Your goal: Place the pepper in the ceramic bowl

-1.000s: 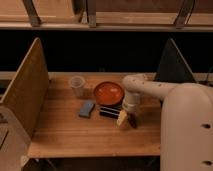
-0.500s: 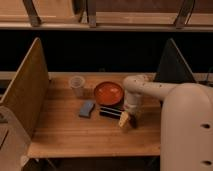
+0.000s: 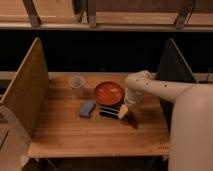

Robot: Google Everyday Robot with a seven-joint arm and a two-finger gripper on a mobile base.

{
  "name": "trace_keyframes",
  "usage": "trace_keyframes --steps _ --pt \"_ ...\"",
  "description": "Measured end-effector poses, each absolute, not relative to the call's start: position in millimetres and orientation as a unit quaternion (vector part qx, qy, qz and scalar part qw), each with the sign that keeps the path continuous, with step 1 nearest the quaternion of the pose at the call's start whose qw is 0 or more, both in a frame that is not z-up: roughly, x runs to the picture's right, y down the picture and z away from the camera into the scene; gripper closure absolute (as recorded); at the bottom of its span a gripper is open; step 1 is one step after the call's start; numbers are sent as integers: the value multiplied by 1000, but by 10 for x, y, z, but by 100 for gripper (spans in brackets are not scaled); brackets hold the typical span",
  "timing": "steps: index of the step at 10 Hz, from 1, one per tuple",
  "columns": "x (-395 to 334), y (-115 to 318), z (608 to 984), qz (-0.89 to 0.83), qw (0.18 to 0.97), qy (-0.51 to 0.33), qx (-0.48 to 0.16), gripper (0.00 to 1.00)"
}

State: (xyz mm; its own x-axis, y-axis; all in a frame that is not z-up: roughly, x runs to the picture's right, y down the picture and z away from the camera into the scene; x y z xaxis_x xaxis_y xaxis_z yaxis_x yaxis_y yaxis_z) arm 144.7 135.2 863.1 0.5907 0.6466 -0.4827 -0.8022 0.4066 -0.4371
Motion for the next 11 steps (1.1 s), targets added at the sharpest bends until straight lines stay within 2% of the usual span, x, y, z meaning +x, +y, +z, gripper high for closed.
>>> trace_keyframes --steps 3,11 --pt "1437 1400 8511 442 841 84 -301 20" --pt "1436 1578 8579 445 831 101 -318 20"
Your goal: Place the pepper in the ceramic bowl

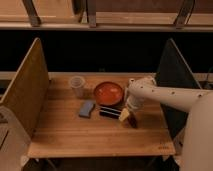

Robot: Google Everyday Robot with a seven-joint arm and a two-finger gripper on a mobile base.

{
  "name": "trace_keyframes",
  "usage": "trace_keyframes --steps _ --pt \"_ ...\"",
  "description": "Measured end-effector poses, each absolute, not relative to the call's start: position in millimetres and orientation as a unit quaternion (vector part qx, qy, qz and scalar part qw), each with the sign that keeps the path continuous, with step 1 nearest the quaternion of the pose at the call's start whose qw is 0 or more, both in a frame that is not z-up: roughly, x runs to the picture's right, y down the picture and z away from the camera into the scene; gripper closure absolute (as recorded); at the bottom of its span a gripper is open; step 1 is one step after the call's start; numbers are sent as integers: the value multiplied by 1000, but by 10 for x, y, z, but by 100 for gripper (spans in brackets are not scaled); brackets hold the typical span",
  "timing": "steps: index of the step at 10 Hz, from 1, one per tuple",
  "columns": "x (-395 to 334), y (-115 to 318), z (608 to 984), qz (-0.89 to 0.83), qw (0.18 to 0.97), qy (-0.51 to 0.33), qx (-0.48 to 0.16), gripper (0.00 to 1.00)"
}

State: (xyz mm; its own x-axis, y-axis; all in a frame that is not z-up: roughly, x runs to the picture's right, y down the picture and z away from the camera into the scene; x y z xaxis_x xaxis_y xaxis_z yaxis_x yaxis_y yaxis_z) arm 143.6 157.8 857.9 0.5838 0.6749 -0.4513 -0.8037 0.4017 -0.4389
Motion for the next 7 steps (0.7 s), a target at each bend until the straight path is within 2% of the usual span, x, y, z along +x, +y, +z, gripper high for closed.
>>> trace_keyframes --steps 5,7 --pt "1501 1760 8664 457 810 129 -345 20" --pt "1513 1800 8695 458 805 137 -352 27"
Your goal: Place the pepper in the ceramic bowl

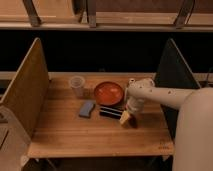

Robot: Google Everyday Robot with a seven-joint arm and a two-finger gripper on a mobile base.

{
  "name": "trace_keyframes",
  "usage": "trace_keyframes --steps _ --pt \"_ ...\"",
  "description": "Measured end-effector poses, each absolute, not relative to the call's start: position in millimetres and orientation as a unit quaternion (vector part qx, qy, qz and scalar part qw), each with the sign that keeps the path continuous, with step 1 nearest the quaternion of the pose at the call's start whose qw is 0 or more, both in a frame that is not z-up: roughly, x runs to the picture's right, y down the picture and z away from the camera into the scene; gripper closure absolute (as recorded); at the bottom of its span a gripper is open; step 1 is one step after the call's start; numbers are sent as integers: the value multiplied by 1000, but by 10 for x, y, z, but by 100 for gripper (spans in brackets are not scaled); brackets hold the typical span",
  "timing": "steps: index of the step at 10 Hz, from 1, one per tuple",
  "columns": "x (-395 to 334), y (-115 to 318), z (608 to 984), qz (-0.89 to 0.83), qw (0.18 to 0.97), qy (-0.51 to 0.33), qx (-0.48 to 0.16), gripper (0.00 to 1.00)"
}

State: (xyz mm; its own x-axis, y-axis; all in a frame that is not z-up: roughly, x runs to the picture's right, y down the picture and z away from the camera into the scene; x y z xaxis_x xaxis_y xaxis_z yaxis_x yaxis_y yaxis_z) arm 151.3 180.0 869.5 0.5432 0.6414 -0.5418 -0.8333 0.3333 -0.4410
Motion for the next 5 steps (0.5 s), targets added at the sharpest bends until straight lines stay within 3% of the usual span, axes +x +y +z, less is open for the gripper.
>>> trace_keyframes --steps 5 --pt "1520 1825 8733 454 803 143 -358 77"
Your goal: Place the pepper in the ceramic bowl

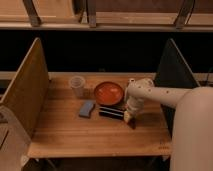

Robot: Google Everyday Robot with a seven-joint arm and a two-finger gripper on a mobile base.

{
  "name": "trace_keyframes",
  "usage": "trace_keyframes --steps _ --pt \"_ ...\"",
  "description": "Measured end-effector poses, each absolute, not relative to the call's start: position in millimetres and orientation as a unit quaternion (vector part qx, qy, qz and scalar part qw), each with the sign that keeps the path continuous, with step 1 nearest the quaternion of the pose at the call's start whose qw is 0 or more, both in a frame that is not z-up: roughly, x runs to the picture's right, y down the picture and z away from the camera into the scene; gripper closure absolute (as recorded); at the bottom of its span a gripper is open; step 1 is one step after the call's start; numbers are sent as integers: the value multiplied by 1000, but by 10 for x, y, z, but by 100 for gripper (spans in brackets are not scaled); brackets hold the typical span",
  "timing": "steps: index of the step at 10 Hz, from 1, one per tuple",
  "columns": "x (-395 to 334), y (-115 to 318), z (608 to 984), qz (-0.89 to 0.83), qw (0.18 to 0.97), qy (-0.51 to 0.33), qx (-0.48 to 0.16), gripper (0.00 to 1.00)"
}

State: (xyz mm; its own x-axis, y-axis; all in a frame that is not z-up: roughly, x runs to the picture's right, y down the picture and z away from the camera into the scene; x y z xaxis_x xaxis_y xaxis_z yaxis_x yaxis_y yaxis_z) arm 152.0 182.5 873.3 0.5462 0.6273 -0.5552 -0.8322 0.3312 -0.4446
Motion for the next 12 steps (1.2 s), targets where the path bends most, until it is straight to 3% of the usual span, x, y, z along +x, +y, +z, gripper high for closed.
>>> trace_keyframes --steps 2,3,9,12 --pt "1533 1815 8730 457 802 144 -358 97" --pt "1548 1775 8715 460 802 142 -354 100" --pt "1554 920 8369 443 841 123 -285 100" --pt "1241 536 8512 402 869 101 -271 100"
